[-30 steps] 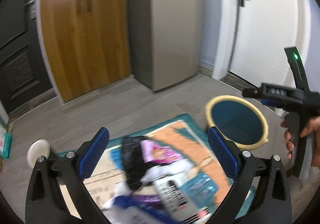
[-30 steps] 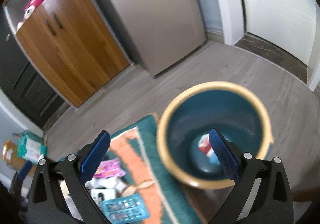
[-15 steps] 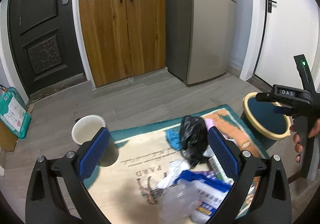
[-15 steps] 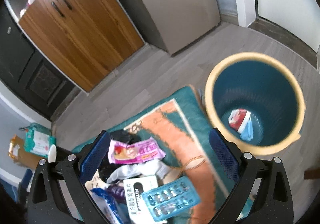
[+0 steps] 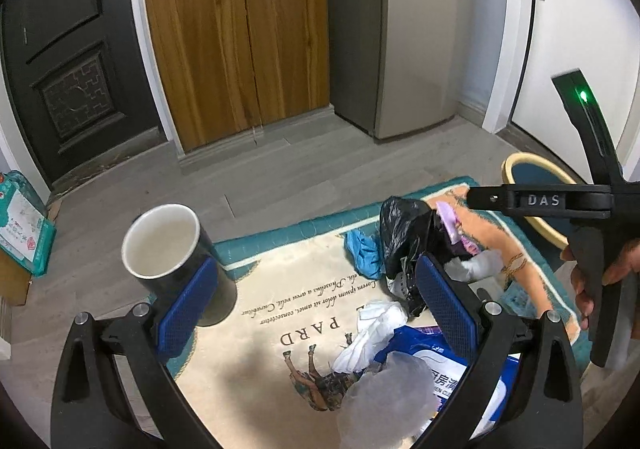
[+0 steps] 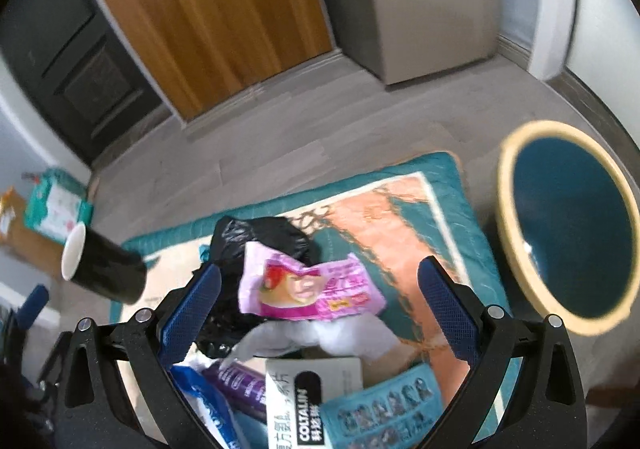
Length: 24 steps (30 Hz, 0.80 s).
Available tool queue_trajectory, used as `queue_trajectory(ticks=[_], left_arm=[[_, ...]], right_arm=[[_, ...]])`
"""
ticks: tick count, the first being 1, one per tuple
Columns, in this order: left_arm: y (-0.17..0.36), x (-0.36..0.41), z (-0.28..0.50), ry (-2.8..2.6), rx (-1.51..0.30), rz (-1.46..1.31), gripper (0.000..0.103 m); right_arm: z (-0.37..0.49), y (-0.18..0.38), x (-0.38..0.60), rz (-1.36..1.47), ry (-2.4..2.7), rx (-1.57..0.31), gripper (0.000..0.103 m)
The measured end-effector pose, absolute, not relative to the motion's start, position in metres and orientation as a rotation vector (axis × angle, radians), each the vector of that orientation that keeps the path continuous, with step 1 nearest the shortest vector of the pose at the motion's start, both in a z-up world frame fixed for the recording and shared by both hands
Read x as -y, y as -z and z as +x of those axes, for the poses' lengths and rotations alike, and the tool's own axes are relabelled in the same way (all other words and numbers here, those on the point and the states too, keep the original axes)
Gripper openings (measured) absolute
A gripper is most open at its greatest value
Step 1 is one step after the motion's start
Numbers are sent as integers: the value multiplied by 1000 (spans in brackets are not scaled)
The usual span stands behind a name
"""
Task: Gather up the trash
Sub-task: 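Grasp the black plastic bag with left tool while right tool grasps the pink wrapper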
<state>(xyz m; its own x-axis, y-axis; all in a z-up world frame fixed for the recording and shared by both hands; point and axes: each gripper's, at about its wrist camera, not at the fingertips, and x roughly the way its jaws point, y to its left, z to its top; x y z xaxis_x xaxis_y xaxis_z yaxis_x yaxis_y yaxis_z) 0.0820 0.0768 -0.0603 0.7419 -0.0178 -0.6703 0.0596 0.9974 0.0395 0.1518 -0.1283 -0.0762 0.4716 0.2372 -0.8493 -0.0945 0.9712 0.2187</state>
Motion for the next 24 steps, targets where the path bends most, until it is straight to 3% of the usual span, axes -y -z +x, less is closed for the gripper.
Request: queue_trajectory(ticks=[7,11,14,15,17,24], left_arm=[[83,-55,101,95,-789,164,97],[92,-51,106,102,-816,158,97],[94,-48,109,107,-825,163,97],[94,-47,110,108,-827,163,97],[94,-43,112,116,-828,165,97],[96,-29,128,142,-833,172,97]], right_arm=[[158,95,108,66,-252,-1103,91],[160,103,106,107,-313,-1147,59],[161,106,109,164,-358,-1176,22],[161,103,112,167,-354,-1173,16],[160,95,119,180,-341,-1157,11],[157,61,156,218,-353,-1073,10]])
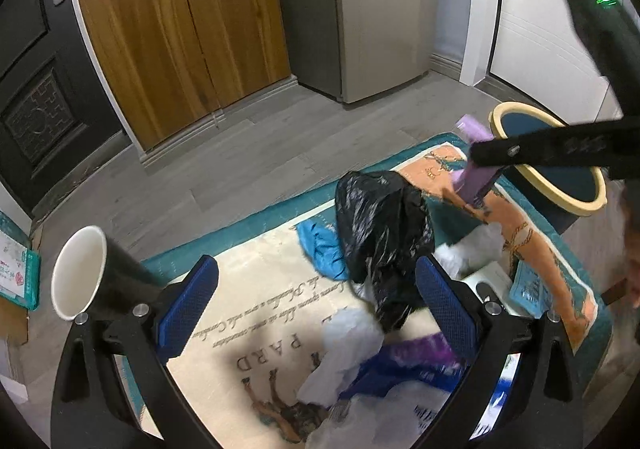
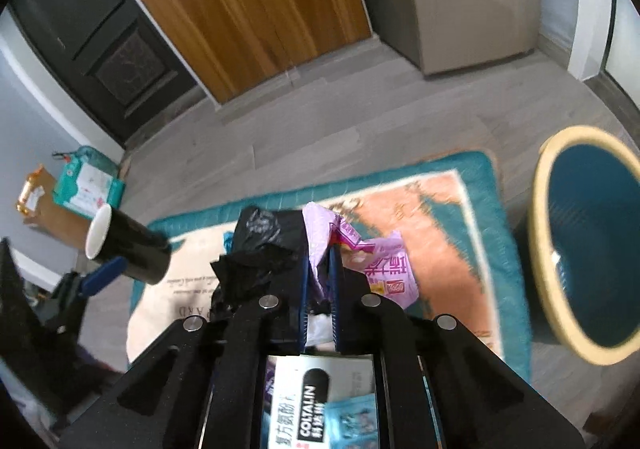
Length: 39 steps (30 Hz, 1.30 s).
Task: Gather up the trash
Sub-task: 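Grasp the black plastic bag with left tool while right tool grasps the pink wrapper, then carry the black bag and pink wrapper over the bin and release both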
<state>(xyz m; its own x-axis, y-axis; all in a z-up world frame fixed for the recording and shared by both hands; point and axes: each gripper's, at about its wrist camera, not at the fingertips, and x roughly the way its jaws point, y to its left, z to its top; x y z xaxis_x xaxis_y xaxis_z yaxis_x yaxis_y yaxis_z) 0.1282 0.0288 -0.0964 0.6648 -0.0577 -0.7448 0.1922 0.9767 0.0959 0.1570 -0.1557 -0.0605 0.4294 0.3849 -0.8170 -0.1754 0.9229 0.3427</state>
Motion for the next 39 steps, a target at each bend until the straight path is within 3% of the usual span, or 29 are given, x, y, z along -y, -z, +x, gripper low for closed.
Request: queue_trajectory(ticks=[14,16,20,21,22,30,39], left_arm=[[116,11,163,172,-877,182,96],[118,12,165,170,-895,182,71],[122,9,166,197,-934,158,34],[123,10,166,197,-940,170,18],[123,11,165,195,-949,187,11],[78,8,145,167,-837,159,6],[-30,33,102,158,-599,135,6]], right_arm=[[160,30,198,214,-394,-986,10],[160,31,201,213,-394,-986,10],[161,29,206,212,-397,-981,10],[161,28,207,207,-399,-982,10],[160,27,206,203,-400,-982,10],[142,-1,220,201,-374,-936,10],[109,-57,267,317,-338,-827,10]])
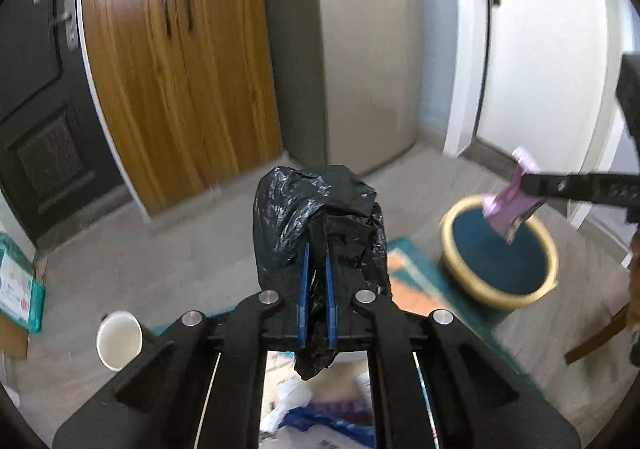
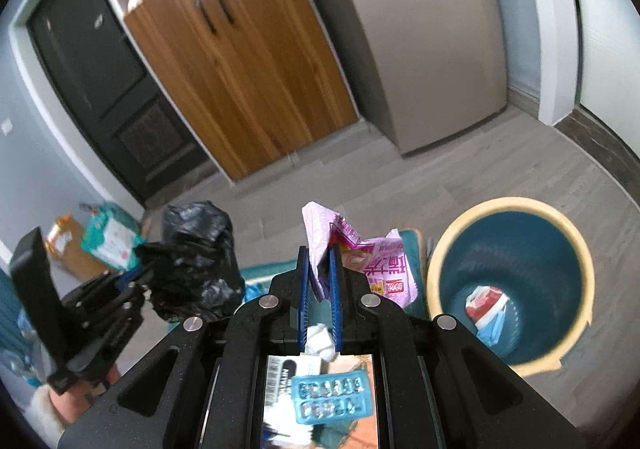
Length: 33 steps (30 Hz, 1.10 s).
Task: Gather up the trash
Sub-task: 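Carry the black bag and pink wrapper over the bin and release both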
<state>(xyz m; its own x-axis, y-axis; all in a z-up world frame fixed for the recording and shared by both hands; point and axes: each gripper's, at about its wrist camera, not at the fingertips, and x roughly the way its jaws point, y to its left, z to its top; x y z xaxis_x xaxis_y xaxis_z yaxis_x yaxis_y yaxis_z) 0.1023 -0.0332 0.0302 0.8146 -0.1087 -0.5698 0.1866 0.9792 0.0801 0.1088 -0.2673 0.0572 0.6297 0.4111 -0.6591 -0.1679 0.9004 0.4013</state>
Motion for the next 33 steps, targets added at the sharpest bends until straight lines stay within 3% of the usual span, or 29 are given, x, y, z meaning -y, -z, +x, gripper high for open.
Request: queue_trajectory(ticks=[12,33], left_arm=[[-59,107,85,302,-521,112,6],[26,220,134,459,-675,290,6]], right_arm=[[73,-80,356,345,-246,-751,10],[109,1,423,368,-166,-885,10]])
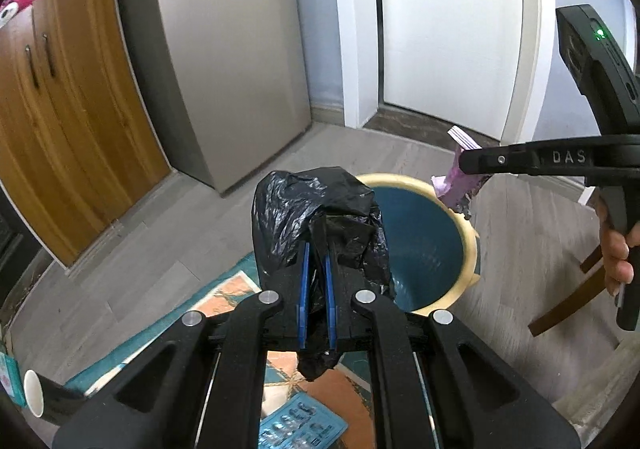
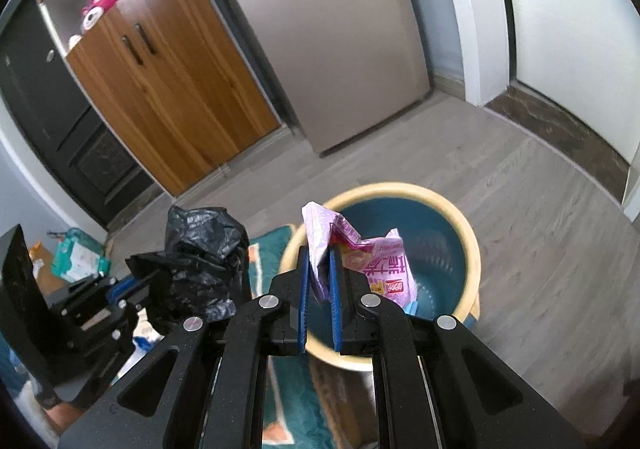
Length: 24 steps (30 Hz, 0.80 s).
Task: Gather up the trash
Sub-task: 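Carry the black bag and pink wrapper over the bin and release both, then move both open tools back over the mat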
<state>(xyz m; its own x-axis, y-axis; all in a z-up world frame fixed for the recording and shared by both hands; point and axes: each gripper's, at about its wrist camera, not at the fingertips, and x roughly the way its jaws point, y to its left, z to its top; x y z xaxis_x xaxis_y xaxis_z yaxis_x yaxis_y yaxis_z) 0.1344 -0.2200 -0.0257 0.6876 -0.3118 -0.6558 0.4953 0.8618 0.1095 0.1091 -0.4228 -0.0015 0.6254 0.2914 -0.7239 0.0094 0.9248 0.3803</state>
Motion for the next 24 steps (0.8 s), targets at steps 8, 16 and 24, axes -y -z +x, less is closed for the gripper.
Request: queue_trajectory(ticks=[8,16,24], left_arm=[[66,239,161,471,-746,311,6],[101,255,186,476,-817,275,7],[98,258,179,492,-773,265,53]], right_arm=[[141,47,442,494,-126,-958,10],[156,66,437,522,-151,-978,10],[158,66,439,520,-108,-974,28]])
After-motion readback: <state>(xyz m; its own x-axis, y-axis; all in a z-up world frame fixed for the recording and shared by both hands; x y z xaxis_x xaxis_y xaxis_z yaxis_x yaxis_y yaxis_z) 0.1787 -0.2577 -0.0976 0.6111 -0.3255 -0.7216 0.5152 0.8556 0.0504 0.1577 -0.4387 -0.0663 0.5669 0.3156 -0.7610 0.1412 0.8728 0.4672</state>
